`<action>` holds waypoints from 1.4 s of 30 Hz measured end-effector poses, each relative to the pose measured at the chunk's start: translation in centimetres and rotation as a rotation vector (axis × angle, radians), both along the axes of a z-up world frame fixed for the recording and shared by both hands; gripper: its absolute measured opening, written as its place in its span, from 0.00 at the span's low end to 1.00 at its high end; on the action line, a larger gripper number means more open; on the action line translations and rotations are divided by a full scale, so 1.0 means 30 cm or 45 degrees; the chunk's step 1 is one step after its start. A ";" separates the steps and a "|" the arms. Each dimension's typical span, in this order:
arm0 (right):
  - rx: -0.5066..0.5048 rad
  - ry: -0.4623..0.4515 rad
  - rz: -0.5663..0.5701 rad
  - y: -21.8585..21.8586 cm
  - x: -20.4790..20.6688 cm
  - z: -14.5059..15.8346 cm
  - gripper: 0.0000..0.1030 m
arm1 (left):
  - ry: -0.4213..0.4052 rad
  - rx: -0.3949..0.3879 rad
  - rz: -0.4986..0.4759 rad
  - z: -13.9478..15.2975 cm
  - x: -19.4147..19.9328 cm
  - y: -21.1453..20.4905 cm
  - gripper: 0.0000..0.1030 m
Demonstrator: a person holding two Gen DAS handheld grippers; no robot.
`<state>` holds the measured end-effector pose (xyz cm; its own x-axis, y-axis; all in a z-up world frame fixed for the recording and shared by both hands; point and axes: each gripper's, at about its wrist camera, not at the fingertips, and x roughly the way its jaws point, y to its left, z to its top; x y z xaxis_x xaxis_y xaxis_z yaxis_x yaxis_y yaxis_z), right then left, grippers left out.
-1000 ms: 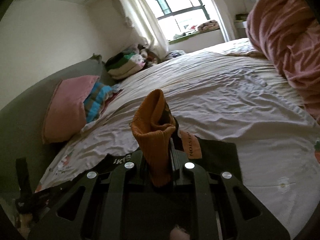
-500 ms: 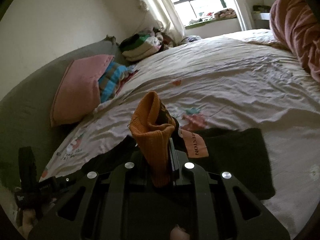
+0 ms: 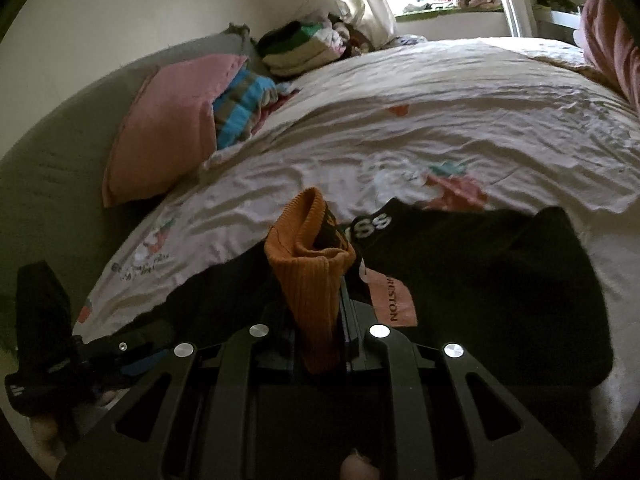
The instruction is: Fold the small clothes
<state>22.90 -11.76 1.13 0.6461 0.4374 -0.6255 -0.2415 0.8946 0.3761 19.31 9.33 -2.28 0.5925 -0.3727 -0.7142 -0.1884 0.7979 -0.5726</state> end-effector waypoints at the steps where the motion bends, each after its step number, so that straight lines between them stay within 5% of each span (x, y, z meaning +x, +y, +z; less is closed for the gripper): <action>1: -0.003 0.014 0.010 0.014 0.007 -0.010 0.17 | 0.005 -0.005 0.000 -0.006 0.002 0.005 0.92; 4: 0.022 0.051 0.048 0.032 0.017 -0.029 0.29 | 0.016 -0.036 0.003 -0.023 0.001 0.020 0.92; 6: 0.059 0.064 0.078 0.029 0.004 -0.027 0.49 | 0.018 -0.070 0.003 -0.033 -0.001 0.030 0.92; 10: 0.096 0.037 0.106 -0.011 -0.041 -0.002 0.60 | 0.022 -0.073 -0.008 -0.052 0.002 0.031 0.91; 14: 0.057 0.036 0.025 -0.095 -0.064 0.000 0.62 | 0.025 -0.089 -0.058 -0.069 0.016 -0.019 0.91; 21: 0.037 0.053 -0.082 -0.227 -0.097 -0.016 0.63 | 0.076 -0.164 -0.161 -0.114 0.064 -0.133 0.66; 26: 0.058 0.052 -0.132 -0.295 -0.105 -0.013 0.67 | 0.109 -0.057 -0.161 -0.139 0.099 -0.183 0.66; 30: 0.066 0.032 -0.183 -0.352 -0.112 -0.002 0.67 | 0.066 0.057 -0.219 -0.117 0.107 -0.243 0.23; 32: 0.056 0.027 -0.210 -0.370 -0.114 0.000 0.67 | 0.057 0.115 -0.241 -0.116 0.106 -0.265 0.09; 37: 0.029 0.004 -0.254 -0.414 -0.127 0.008 0.67 | -0.009 0.092 -0.240 -0.073 0.074 -0.252 0.05; 42: 0.030 0.005 -0.281 -0.443 -0.131 0.009 0.67 | -0.171 0.132 -0.237 0.072 0.036 -0.249 0.04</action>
<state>18.96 -25.07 1.40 0.7254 0.3004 -0.6193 -0.0396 0.9165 0.3981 20.38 1.88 -0.13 0.6128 -0.4128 -0.6738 0.0394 0.8676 -0.4957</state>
